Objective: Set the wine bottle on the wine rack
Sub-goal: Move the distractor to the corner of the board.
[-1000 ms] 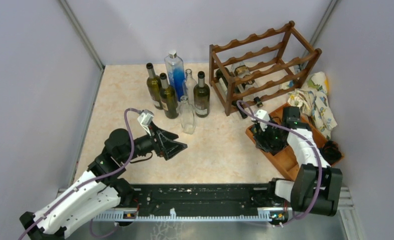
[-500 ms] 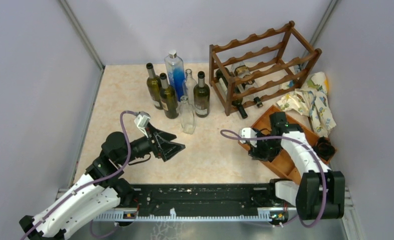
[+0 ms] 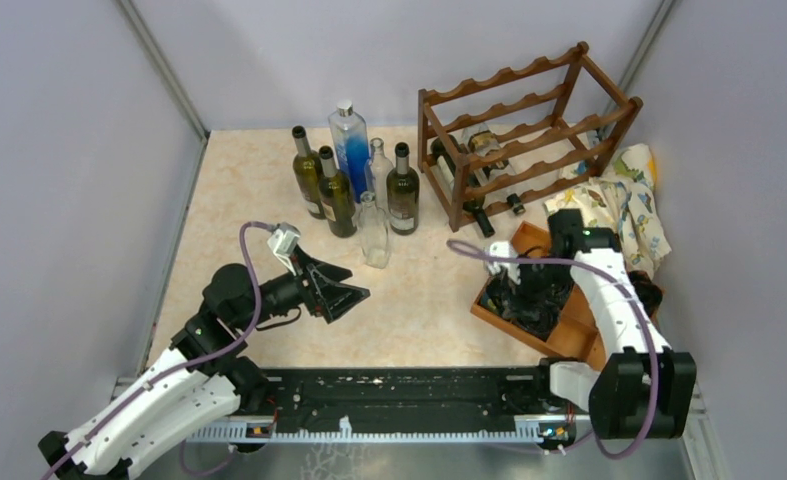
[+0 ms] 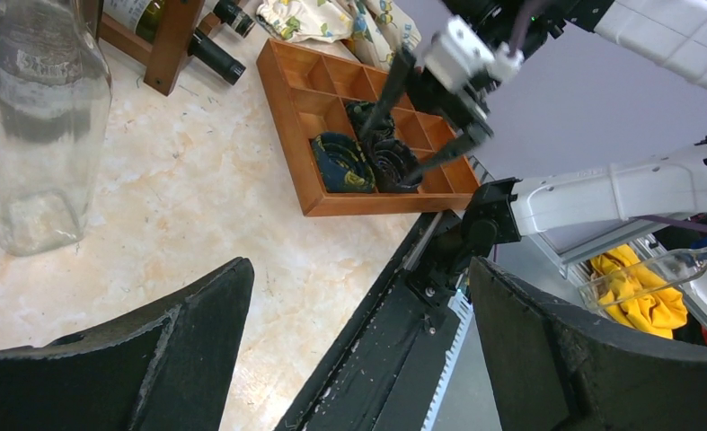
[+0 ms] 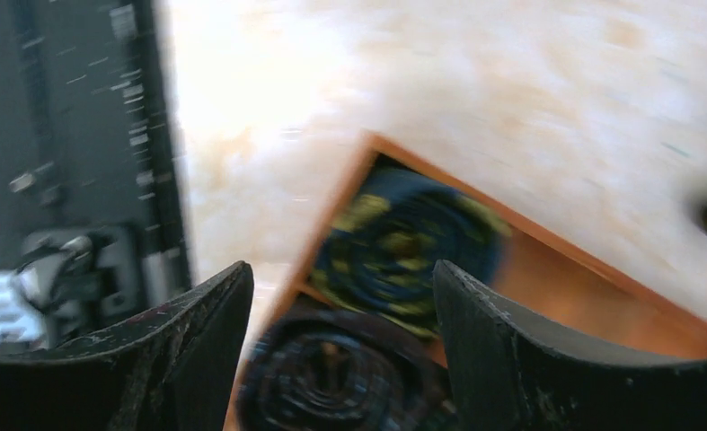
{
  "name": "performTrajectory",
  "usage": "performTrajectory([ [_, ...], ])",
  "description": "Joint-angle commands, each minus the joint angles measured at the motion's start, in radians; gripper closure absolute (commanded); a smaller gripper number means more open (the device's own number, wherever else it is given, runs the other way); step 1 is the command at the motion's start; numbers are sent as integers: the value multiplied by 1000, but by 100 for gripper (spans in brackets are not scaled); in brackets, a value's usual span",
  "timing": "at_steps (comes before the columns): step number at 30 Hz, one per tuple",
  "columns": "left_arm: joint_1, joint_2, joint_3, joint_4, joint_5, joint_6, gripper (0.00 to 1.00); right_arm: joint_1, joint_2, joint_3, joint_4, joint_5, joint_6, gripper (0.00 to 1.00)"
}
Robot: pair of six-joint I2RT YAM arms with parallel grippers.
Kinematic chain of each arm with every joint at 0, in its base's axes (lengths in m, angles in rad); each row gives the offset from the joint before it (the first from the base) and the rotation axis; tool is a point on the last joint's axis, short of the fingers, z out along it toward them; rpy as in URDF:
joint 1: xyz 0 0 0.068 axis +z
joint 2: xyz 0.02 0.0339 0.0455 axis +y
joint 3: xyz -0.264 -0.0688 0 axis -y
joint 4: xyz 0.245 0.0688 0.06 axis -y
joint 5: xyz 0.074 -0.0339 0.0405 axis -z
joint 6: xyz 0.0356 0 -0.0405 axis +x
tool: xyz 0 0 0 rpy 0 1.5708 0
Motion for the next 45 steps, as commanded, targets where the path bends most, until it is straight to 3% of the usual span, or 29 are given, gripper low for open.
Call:
performTrajectory([
  [1, 0, -32, -1, 2, -15, 1, 5, -158, -59, 65, 423, -93, 447, 29],
  [2, -1, -34, 1, 2, -19, 5, 5, -217, -52, 56, 548, -94, 535, 32],
  [3, -1, -35, 3, 3, -22, 8, 5, -262, -39, 45, 670, -82, 620, 44],
  [4, 0, -36, 7, 1, -24, 11, 5, -289, -22, 33, 796, -30, 698, 65],
  [5, -1, -36, 11, 0, -26, 13, 5, -295, -1, 14, 910, 55, 756, 80],
  [8, -1, -33, 12, 5, -26, 23, 4, -296, 63, -46, 1187, 219, 799, 94],
  [11, 0, -28, 14, 3, -27, 29, 4, -295, 163, -39, 1331, 287, 796, 96],
  [14, -1, -29, 11, 1, -27, 29, 4, -291, 276, -7, 1363, 310, 745, 96],
  [18, 0, -33, 7, -4, -33, 28, 4, -290, 395, 43, 1322, 283, 644, 96],
  [22, 0, -33, 5, -10, -39, 32, 4, -282, 457, 81, 1150, 166, 478, 94],
  [27, 0, -33, 4, -10, -39, 35, 4, -278, 465, 109, 831, -3, 248, 94],
  [30, 0, -32, 2, -5, -34, 36, 4, -260, 449, 99, 721, -49, 166, 95],
  [45, 0, -18, 15, 24, -18, 52, 4, -50, 256, -113, 641, -27, 118, 94],
])
